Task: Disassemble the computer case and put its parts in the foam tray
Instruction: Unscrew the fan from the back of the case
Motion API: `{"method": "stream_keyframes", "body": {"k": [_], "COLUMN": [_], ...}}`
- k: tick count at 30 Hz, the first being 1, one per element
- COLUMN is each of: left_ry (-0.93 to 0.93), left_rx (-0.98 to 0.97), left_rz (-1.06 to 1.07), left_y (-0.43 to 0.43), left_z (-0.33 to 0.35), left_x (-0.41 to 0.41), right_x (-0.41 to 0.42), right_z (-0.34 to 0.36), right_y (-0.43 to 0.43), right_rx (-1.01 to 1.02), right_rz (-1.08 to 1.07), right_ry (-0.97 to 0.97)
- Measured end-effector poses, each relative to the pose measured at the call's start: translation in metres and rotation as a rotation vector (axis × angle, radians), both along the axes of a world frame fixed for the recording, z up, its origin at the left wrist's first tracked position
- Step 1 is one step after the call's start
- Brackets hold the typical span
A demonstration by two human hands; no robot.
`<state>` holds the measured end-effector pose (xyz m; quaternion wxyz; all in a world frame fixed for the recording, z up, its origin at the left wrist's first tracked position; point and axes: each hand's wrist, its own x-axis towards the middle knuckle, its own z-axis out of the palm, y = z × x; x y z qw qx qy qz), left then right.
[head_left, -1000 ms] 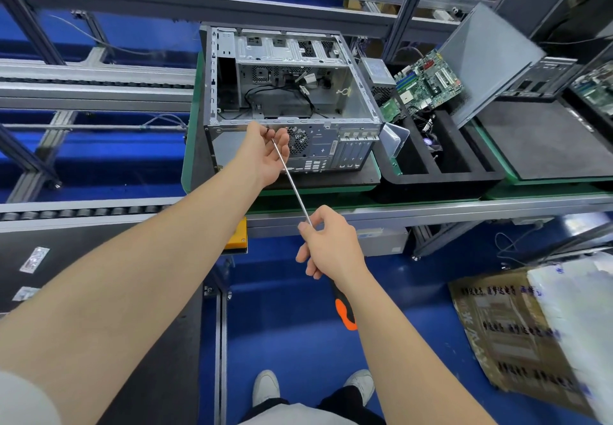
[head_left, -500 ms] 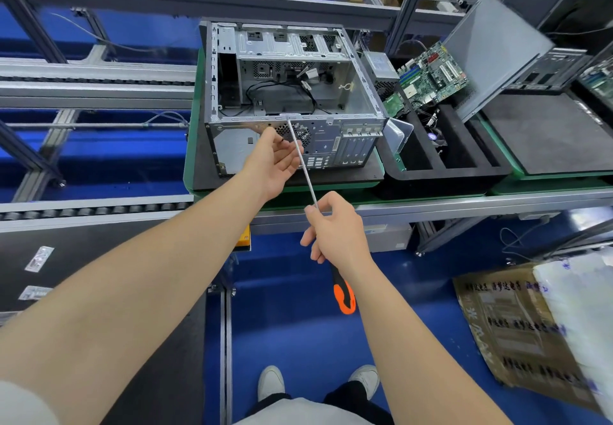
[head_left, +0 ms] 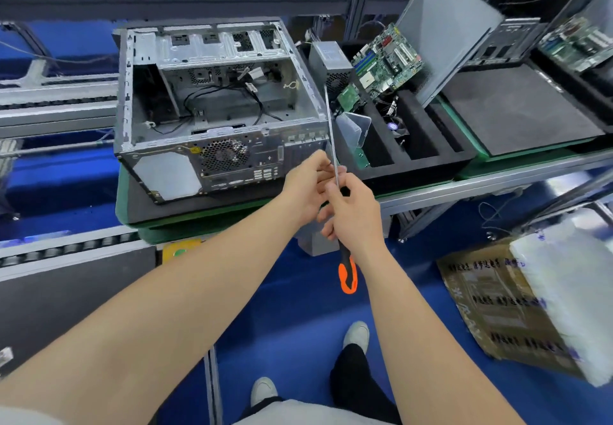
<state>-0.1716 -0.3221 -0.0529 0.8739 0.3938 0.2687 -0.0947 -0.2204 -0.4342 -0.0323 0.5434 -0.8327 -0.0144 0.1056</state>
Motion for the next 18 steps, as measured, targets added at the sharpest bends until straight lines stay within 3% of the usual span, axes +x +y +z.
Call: {"method": "stream_keyframes", "body": {"k": [3,6,14,18], "left_ry": [0.063,0.105,-0.029,-0.074], "left_rx": [0.026,0.193,1.206,1.584], "left_rz": [-0.006,0.023,-0.109,-0.244], "left_y": [-0.039,-0.072,-0.102,-0.102], "left_z": [-0.004,-0.013,-0.047,-0.060], "left_x": [0.029,0.063,0.143,0.167], "right_x": [0.037,0.078,0.172,0.201], "right_z": [-0.006,-0.012,-0.032,-0.044], "right_y": [-0.034,-0.067,-0.133,-0.145], "right_rx": [-0.033,-0.074,-0.105,-0.087], "right_rz": [-0.032,-0.048,0.005,0.054], "right_ry": [-0.002,0.039,0.160,0.225]}}
